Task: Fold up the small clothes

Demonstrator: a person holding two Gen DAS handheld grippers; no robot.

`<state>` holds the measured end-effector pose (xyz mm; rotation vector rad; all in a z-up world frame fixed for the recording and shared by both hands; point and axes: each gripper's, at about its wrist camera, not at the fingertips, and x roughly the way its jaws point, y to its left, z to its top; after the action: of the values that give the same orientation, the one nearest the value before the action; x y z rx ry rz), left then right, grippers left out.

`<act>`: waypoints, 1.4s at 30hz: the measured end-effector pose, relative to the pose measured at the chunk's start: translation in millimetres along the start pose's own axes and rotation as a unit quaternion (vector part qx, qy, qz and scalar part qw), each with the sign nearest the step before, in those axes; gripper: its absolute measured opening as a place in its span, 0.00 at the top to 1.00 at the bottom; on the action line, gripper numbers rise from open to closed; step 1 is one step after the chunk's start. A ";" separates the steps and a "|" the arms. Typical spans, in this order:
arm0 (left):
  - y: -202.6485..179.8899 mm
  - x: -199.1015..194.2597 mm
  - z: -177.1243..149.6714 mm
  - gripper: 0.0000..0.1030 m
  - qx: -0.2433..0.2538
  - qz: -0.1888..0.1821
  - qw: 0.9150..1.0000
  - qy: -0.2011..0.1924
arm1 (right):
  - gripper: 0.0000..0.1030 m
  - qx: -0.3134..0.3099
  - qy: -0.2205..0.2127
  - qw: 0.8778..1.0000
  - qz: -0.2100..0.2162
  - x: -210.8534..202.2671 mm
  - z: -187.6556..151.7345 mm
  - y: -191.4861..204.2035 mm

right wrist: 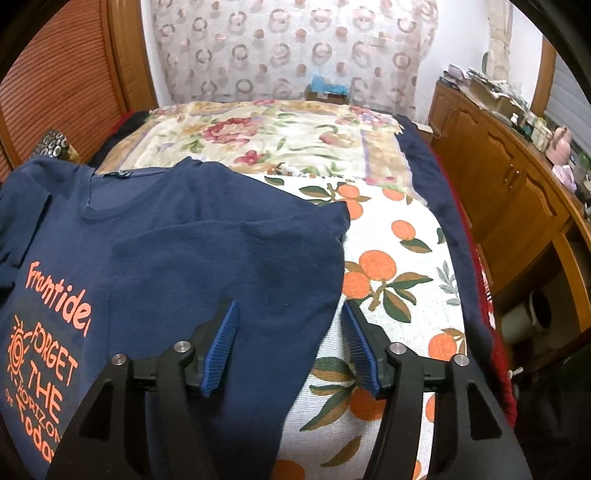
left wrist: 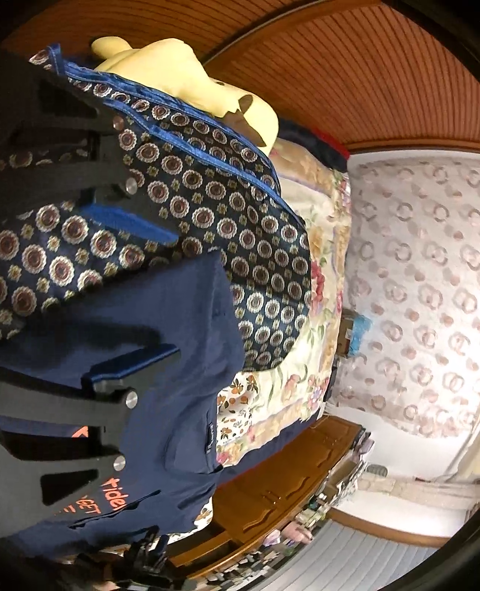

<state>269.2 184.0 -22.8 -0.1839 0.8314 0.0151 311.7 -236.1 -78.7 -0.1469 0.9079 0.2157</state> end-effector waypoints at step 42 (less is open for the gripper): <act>-42.0 -20.7 21.5 0.99 0.074 -0.055 0.995 -0.041 | 0.48 0.020 -0.003 1.000 0.016 15.8 23.5 -20.0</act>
<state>274.6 147.5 13.3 -0.0893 0.7367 -0.1405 344.1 -248.5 -76.3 -0.0940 0.9079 0.2282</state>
